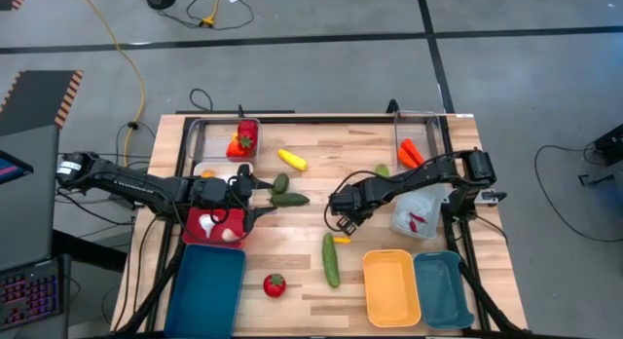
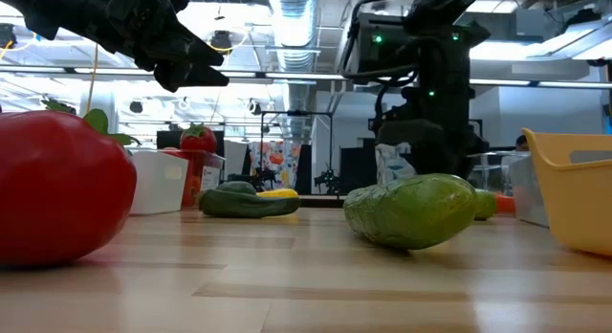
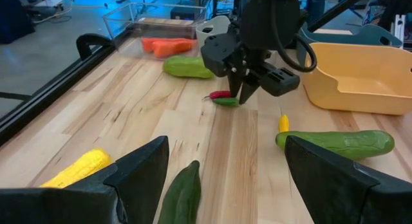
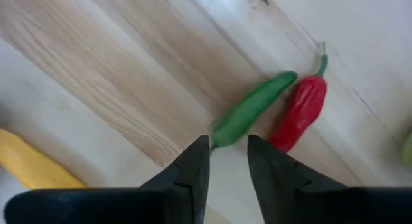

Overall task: Sort produce into baskets
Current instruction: Put the right green chili into the gray bin

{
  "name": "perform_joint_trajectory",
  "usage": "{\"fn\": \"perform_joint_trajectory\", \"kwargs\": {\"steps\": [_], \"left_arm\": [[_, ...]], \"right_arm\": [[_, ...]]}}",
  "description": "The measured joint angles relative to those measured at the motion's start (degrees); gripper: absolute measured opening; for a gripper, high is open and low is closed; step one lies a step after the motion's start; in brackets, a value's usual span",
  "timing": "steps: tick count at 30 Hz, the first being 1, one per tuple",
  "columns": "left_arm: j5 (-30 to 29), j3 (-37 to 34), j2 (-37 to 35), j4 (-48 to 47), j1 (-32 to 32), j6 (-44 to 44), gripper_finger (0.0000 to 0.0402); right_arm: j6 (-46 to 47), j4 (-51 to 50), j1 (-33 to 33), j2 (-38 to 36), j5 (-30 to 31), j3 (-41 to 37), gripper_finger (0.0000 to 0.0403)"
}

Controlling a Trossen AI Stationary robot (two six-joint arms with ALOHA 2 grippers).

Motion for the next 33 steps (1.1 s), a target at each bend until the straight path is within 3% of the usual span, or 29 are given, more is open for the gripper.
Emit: {"fn": "perform_joint_trajectory", "kwargs": {"steps": [15, 33], "left_arm": [[0.0, 0.0, 0.0, 0.0, 0.0, 0.0, 0.0297], [0.0, 0.0, 0.0, 0.0, 0.0, 0.0, 0.0297]], "right_arm": [[-0.4, 0.3, 0.0, 0.0, 1.1, 0.0, 0.0083], [-0.6, 0.9, -1.1, 0.0, 0.7, 0.0, 0.0082]]}}
